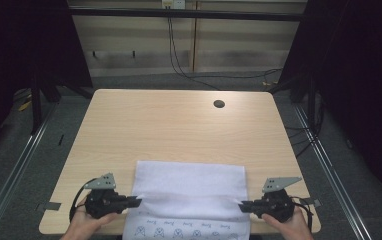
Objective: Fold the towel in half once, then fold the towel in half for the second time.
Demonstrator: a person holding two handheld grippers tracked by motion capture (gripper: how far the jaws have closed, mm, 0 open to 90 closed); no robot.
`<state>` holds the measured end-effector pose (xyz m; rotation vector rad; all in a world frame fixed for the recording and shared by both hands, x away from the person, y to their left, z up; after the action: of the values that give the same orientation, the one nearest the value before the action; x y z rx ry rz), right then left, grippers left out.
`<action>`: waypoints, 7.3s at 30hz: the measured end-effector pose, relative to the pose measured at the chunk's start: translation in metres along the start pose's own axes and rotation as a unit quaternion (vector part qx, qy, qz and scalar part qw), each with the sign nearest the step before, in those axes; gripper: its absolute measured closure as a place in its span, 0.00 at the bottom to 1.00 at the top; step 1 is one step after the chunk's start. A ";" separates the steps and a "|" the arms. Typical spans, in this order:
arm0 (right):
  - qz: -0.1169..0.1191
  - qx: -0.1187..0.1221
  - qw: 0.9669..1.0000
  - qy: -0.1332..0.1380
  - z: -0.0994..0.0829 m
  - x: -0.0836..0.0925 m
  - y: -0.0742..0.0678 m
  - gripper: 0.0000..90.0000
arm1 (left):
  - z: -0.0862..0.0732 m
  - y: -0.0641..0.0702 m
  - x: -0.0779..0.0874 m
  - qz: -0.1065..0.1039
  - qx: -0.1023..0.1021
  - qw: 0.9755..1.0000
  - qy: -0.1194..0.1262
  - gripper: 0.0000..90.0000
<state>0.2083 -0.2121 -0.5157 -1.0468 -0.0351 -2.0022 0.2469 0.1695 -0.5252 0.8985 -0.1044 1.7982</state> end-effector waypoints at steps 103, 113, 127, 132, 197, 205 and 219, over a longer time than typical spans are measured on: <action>0.022 0.053 0.998 -0.004 -0.016 0.013 -0.025 0.77 | -0.011 0.027 0.031 0.008 -0.055 0.998 0.021 0.88; 0.016 0.037 0.998 0.041 -0.014 0.026 -0.020 0.72 | -0.012 0.022 0.046 -0.008 -0.042 0.997 0.060 0.77; -0.028 0.016 0.997 0.066 0.045 -0.016 0.034 0.68 | 0.043 -0.062 -0.007 0.071 0.011 0.997 0.029 0.67; -0.044 0.006 0.998 0.052 0.068 -0.040 0.060 0.65 | 0.059 -0.090 -0.029 0.086 0.031 0.995 0.030 0.62; -0.097 -0.014 0.993 0.071 0.099 -0.036 0.111 0.61 | 0.056 -0.092 -0.002 0.127 -0.006 0.991 0.040 0.63; -0.114 -0.027 0.992 0.048 0.099 -0.053 0.139 0.61 | 0.062 -0.124 -0.011 0.121 0.024 0.991 0.047 0.63; -0.087 -0.025 0.996 0.013 0.085 -0.066 0.136 0.87 | 0.059 -0.135 -0.021 0.125 0.024 0.992 0.019 0.57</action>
<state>0.3775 -0.2215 -0.5514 -1.0813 -0.0632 -2.1828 0.3937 0.1827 -0.5419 0.9174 -0.1561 2.0577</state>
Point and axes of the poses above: each handheld gripper's, and its own axes: x roughly backward along the jaws, z roughly out of its top, y roughly to its right, the point moved 7 cm from there along -x, roughly forward along the jaws, and after that the axes turned 2 degrees about -x, right-handed, at the moved point
